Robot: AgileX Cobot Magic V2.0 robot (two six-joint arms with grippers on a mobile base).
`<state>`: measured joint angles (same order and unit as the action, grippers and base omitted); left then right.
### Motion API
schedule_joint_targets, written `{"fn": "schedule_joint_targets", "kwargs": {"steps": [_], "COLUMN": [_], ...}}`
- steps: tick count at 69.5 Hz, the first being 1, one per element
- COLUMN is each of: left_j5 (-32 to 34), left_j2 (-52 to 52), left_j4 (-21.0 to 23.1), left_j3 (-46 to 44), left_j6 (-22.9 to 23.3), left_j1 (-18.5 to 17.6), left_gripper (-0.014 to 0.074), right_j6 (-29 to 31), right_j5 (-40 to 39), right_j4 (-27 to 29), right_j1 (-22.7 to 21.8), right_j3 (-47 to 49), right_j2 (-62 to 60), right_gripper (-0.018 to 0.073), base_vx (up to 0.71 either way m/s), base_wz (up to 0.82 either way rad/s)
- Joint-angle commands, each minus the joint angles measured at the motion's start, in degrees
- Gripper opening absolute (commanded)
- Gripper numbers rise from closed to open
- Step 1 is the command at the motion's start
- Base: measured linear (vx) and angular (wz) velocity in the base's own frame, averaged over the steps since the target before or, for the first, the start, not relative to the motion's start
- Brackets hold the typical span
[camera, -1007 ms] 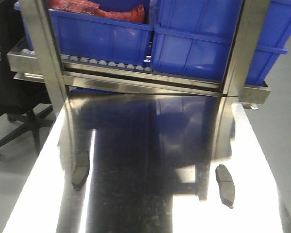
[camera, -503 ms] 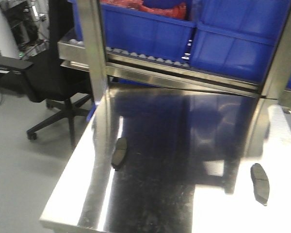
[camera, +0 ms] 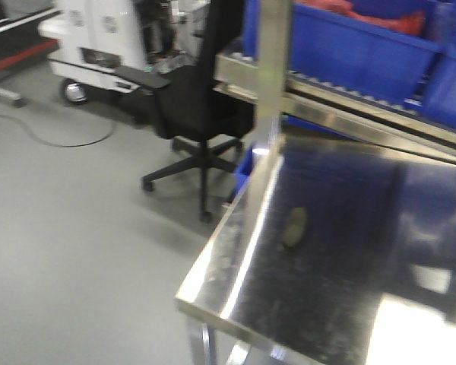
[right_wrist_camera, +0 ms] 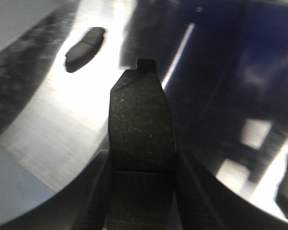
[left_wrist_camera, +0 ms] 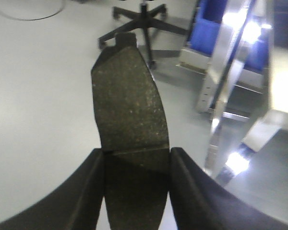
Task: Move and align brake pads A on conveyor
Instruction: 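Turn the base away from the steel table holding both pads, then drive forward along the yellow floor line carrying both pads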
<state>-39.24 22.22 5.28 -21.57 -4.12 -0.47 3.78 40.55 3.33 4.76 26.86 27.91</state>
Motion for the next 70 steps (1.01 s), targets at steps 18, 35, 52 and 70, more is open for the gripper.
{"fn": "schedule_joint_targets", "kwargs": {"steps": [18, 35, 52, 70], "left_j5": [4.6, 4.6, 4.6, 4.6], "left_j2": [0.33, 0.33, 0.33, 0.33], "left_j4": [0.71, 0.71, 0.71, 0.71], "left_j3": [-1.66, -1.66, -1.66, -1.66], "left_j6": [0.4, 0.4, 0.4, 0.4], "left_j1": [-0.33, -0.33, -0.33, -0.33], "left_gripper": [0.0174, 0.0174, 0.0174, 0.0174], "right_j6": [0.62, 0.62, 0.62, 0.62], "right_j5": [-4.8, -4.8, -4.8, -4.8], "right_j4": [0.03, 0.03, 0.03, 0.03], "right_j1": [-0.3, -0.3, -0.3, -0.3], "right_j3": [1.76, 1.76, 1.76, 1.76], "right_j2": [0.07, 0.07, 0.07, 0.07], "right_gripper": [0.0188, 0.0188, 0.0188, 0.0188], "base_vx": [-0.07, -0.05, -0.01, 0.0], "base_wz": [0.79, 0.74, 0.67, 0.54]}}
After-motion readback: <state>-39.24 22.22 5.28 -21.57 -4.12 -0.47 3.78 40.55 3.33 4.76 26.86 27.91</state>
